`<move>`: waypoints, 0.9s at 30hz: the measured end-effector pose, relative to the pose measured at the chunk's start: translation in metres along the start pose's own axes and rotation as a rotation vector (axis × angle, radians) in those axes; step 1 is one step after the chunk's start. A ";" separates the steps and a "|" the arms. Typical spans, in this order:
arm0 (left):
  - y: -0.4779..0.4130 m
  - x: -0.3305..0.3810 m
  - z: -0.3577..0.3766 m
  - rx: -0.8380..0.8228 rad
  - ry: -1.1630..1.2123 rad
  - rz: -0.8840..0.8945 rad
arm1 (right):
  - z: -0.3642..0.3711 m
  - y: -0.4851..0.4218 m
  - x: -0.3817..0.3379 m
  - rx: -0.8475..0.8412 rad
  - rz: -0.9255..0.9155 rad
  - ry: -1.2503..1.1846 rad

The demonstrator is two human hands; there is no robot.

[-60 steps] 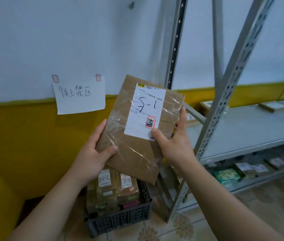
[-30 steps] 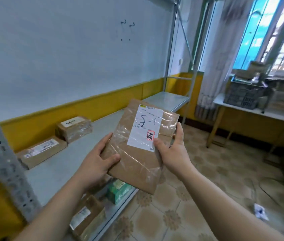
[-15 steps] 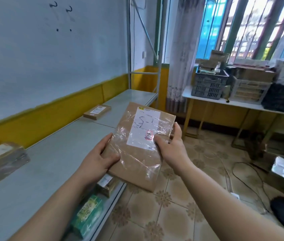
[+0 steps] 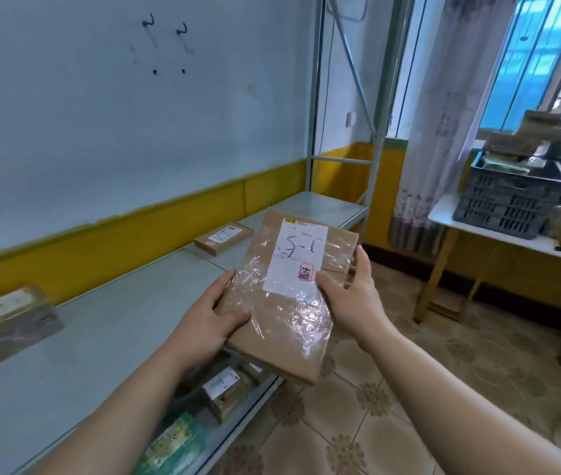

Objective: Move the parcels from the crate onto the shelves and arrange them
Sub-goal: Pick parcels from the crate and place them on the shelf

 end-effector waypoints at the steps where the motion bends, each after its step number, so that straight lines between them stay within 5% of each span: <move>1: -0.010 -0.003 0.000 0.007 -0.013 -0.005 | 0.005 -0.012 0.004 -0.015 0.003 0.008; 18: -0.281 -0.103 0.019 -0.026 -0.022 -0.192 | 0.086 -0.289 0.088 -0.179 0.208 0.281; 27: -0.345 -0.148 0.010 0.044 -0.058 -0.318 | 0.138 -0.375 0.130 -0.364 0.257 0.352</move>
Point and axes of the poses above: each hand's wrist, its own y-axis away from the middle knuckle, its own z-axis out of the palm, x = y × z, the point moved 10 cm from there along -y, towards the middle knuckle, and after that the axes turned 3 degrees about -y, right-handed, at the moved point
